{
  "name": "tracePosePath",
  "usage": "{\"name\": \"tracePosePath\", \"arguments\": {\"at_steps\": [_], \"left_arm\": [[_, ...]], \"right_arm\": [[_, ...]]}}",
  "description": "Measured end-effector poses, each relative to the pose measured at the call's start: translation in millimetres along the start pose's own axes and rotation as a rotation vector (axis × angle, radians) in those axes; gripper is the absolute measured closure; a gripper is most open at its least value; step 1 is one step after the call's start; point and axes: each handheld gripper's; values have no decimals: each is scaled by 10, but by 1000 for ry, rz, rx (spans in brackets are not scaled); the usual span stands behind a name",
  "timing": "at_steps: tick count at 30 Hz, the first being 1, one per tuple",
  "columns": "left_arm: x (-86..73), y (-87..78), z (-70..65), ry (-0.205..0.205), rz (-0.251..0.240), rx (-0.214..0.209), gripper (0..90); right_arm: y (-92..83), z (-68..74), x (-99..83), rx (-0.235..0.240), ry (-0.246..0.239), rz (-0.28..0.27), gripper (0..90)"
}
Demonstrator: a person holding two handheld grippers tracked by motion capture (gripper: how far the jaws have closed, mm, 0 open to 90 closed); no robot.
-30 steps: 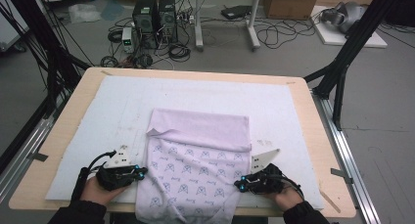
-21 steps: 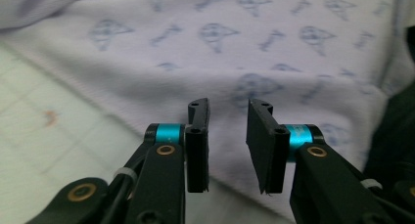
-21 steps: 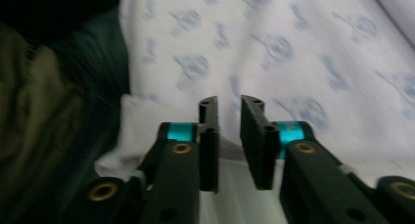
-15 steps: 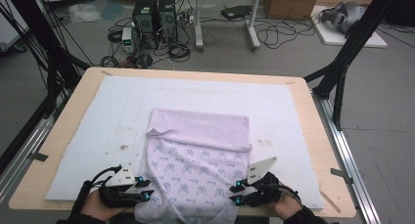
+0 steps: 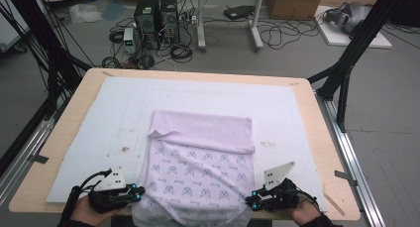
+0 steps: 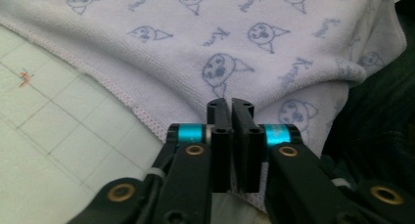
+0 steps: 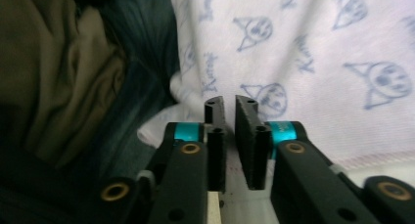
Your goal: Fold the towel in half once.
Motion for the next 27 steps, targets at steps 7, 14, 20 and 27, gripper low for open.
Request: {"name": "tracePosePath", "arguments": {"at_steps": [7, 14, 20, 27], "left_arm": [[45, 67, -29, 40, 19, 9, 781], [-52, -62, 19, 12, 8, -10, 846], [105, -59, 322, -35, -54, 53, 670], [376, 141, 921, -96, -70, 123, 613]], "right_arm": [[124, -19, 103, -17, -6, -1, 739], [31, -62, 15, -33, 11, 11, 763], [-210, -307, 188, -134, 96, -141, 692], [-354, -811, 509, -235, 221, -225, 578]]}}
Point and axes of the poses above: each handheld gripper's, and its own axes: y roughly forward along the jaws, x roughly out of its top, z roughly to its left, and after that the axes turned 14 degrees about y, right-handed
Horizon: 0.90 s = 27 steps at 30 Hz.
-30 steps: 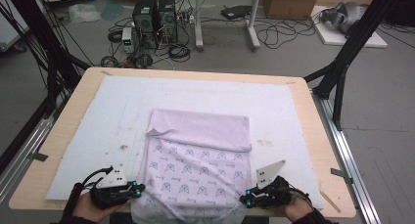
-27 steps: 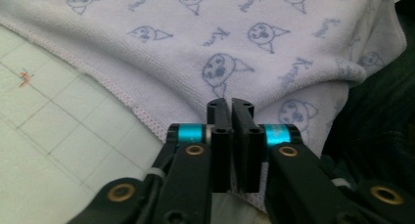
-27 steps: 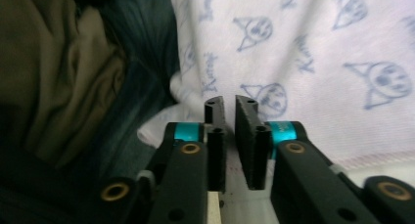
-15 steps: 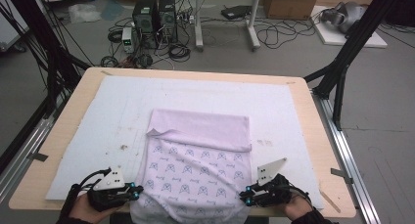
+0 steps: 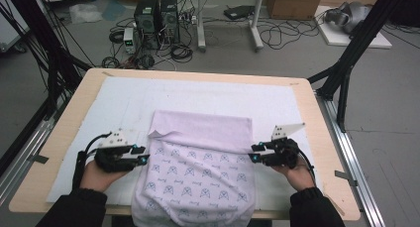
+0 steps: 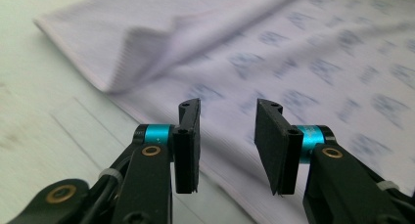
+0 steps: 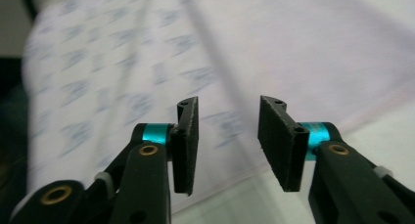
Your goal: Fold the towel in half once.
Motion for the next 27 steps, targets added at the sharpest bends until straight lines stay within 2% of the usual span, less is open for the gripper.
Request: {"name": "tracePosePath", "arguments": {"at_steps": [1, 3, 4, 5, 7, 9, 10, 11, 13, 14, 16, 18, 20, 22, 24, 27], "left_arm": [[40, 70, 84, -5, 2, 13, 599], [97, 164, 164, -3, 13, 60, 521], [127, 214, 198, -14, 12, 89, 477], [155, 263, 224, -40, 0, 100, 429], [207, 379, 254, -46, 1, 99, 410], [218, 483, 279, -53, 19, 89, 413], [209, 523, 294, -57, 30, 88, 438], [190, 554, 311, -65, 30, 78, 499], [160, 591, 341, -85, 30, 48, 728], [157, 599, 340, -85, 31, 48, 799], [164, 583, 326, -71, 33, 44, 846], [177, 521, 322, -61, 30, 56, 852], [192, 395, 321, -68, -10, 56, 854], [189, 278, 299, -68, -56, 61, 853], [149, 128, 259, -96, -124, 41, 852], [88, -31, 155, -79, -137, 26, 852]], "right_arm": [[14, -54, 35, -1, 7, -7, 558], [73, -185, 110, -10, 53, -5, 523], [98, -222, 124, 5, 62, 2, 505], [132, -253, 138, 8, 66, 12, 491], [210, -294, 140, -8, 70, 28, 467], [298, -333, 124, 1, 82, 59, 453], [327, -342, 116, 3, 94, 81, 485], [346, -342, 107, -6, 93, 99, 559], [362, -341, 96, 6, 89, 121, 718], [362, -337, 93, 16, 100, 134, 771], [356, -332, 95, 22, 96, 142, 816], [332, -298, 108, -2, 72, 143, 829], [292, -260, 126, 0, 58, 125, 831], [198, -193, 147, 8, 35, 82, 832], [91, -130, 154, 25, 24, 36, 832], [-84, 36, 116, 41, -7, 7, 831]]}}
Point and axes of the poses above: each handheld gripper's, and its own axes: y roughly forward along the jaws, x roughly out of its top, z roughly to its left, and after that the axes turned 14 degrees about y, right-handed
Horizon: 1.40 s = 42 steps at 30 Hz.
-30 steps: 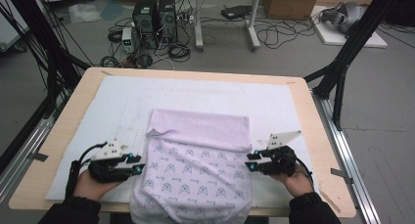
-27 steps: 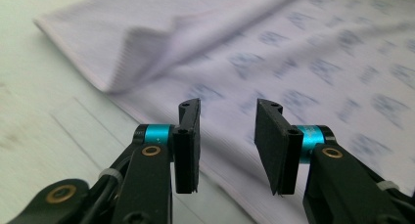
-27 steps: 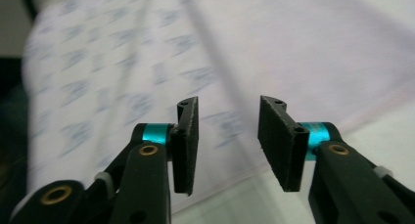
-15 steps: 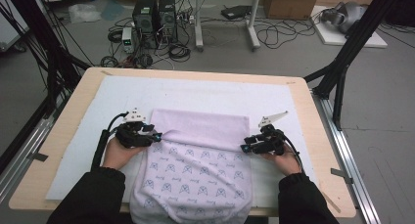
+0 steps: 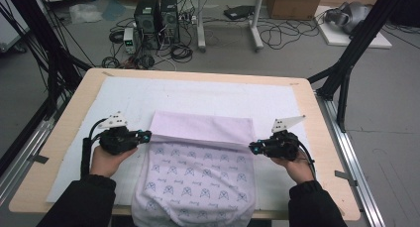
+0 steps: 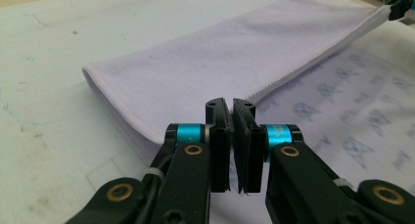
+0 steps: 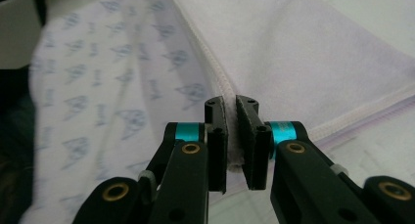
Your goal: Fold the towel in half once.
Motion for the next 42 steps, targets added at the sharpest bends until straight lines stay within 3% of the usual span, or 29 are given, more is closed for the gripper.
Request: {"name": "tracePosePath", "arguments": {"at_steps": [5, 8, 10, 11, 12, 13, 16, 19, 21, 23, 25, 27, 28, 29, 30, 31, 34, 36, 37, 38, 39, 40, 41, 42], "left_arm": [[-144, -301, -379, 64, 29, -33, 850], [-247, -491, -642, 92, 40, -57, 848], [-321, -606, -776, 104, 43, -80, 847], [-369, -663, -841, 98, 38, -108, 838], [-394, -685, -866, 83, 28, -127, 775], [-400, -686, -865, 78, 30, -131, 671], [-344, -603, -756, 79, 31, -105, 620], [-231, -420, -552, 86, 40, -50, 590], [-168, -281, -391, 82, 55, -20, 579], [-111, -111, -205, 78, 80, 16, 572], [-82, 56, 8, 35, 95, 34, 574], [-65, 221, 202, 1, 127, 79, 571], [-61, 286, 276, -22, 132, 73, 563], [-55, 331, 319, -34, 139, 77, 561], [-56, 390, 371, -34, 152, 112, 550], [-62, 437, 413, -63, 156, 113, 525], [-95, 578, 489, -98, 210, 112, 453], [-123, 674, 507, -107, 235, 80, 454], [-129, 701, 492, -94, 246, 90, 521], [-126, 709, 473, -70, 247, 114, 602], [-123, 697, 483, -81, 226, 77, 727], [-113, 687, 483, -74, 229, 89, 812], [-101, 678, 481, -63, 232, 96, 827], [-73, 658, 484, -44, 231, 117, 837]], "right_arm": [[-126, 388, -185, 9, -92, 40, 831], [-165, 597, -352, 39, -103, 70, 831], [-199, 725, -485, 84, -102, 76, 825], [-212, 769, -536, 100, -97, 78, 789], [-221, 816, -604, 105, -90, 57, 667], [-224, 827, -631, 96, -70, 43, 637], [-220, 745, -582, 45, -51, 9, 554], [-146, 520, -377, -24, -36, -3, 502], [-82, 357, -243, -38, -20, 4, 475], [-8, 153, -105, -69, -4, -33, 461], [77, -40, 24, -105, 4, -17, 413], [174, -199, 117, -155, -1, -2, 389], [232, -294, 161, -164, 1, 11, 381], [273, -367, 191, -169, 15, 20, 373], [298, -417, 202, -169, 24, 12, 369], [332, -492, 205, -167, 37, 2, 370], [416, -655, 157, -176, 86, 35, 361], [460, -703, 133, -144, 97, 56, 403], [474, -697, 126, -142, 87, 53, 458], [476, -700, 129, -132, 83, 51, 625], [485, -718, 133, -68, 92, 69, 735], [506, -707, 136, -58, 84, 77, 835], [515, -692, 151, -42, 54, 91, 847], [527, -670, 172, -57, 26, 95, 852]]}}
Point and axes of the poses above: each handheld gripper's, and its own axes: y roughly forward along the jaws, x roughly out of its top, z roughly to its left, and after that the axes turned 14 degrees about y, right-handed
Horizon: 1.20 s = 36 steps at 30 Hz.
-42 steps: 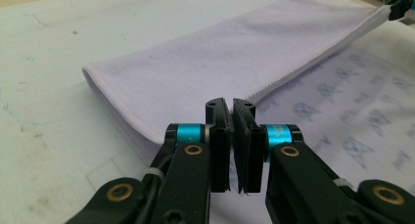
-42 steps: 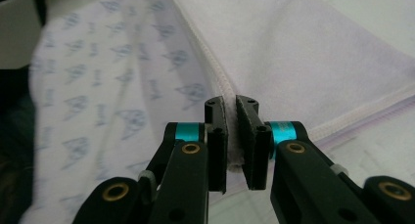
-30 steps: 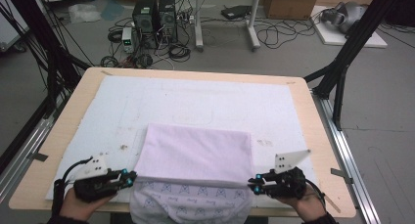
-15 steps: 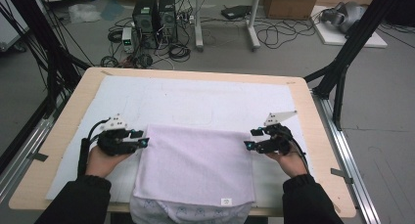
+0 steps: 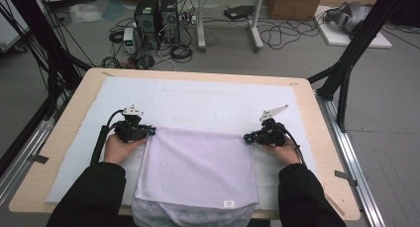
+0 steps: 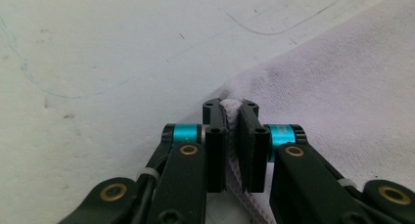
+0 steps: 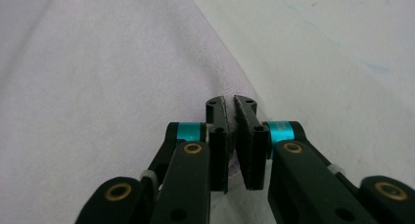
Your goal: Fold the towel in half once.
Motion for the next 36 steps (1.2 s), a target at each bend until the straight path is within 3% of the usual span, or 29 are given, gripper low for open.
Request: {"name": "tracePosePath", "arguments": {"at_steps": [2, 4, 6, 10, 12, 14, 15, 16, 18, 20, 21, 22, 23, 24, 26, 29, 33, 36], "left_arm": [[68, -59, 39, -11, -42, 42, 849], [194, -107, 95, 5, -41, 73, 851], [427, -206, 182, 46, -43, 130, 852], [887, -464, 398, 69, -102, 219, 853], [1137, -588, 484, 102, -122, 257, 849], [1235, -610, 526, 96, -116, 298, 762], [1221, -601, 554, 75, -103, 303, 624], [1166, -584, 574, 57, -98, 287, 574], [995, -529, 572, 46, -79, 254, 592], [792, -468, 540, 27, -64, 220, 585], [726, -451, 519, 28, -50, 210, 582], [608, -432, 476, 18, -66, 185, 579], [527, -416, 432, 23, -62, 170, 581], [458, -403, 377, 29, -54, 156, 578], [347, -387, 281, 46, -58, 119, 575], [189, -410, 122, 69, -73, 71, 563], [-3, -457, -51, 77, -90, 12, 564], [-112, -461, -157, 99, -91, -38, 626]], "right_arm": [[1, 36, 88, -42, -27, 13, 860], [-54, 47, 229, -83, -30, -2, 863], [-140, 44, 404, -116, -29, -24, 865], [-459, 74, 912, -183, -44, -109, 867], [-609, 109, 1143, -215, -66, -143, 865], [-701, 124, 1297, -269, -76, -176, 797], [-712, 117, 1333, -289, -63, -198, 626], [-701, 99, 1340, -321, -44, -217, 550], [-663, 53, 1282, -277, 1, -196, 550], [-573, 63, 1148, -278, -19, -173, 520], [-515, 67, 1046, -263, -20, -158, 514], [-482, 65, 988, -242, -14, -147, 493], [-419, 57, 926, -204, 16, -89, 469], [-381, 67, 862, -185, 27, -69, 469], [-351, 128, 723, -200, -16, -100, 478], [-325, 166, 507, -141, 18, -106, 467], [-337, 298, 291, -131, -10, -119, 504], [-313, 379, 125, -110, -6, -115, 508]]}}
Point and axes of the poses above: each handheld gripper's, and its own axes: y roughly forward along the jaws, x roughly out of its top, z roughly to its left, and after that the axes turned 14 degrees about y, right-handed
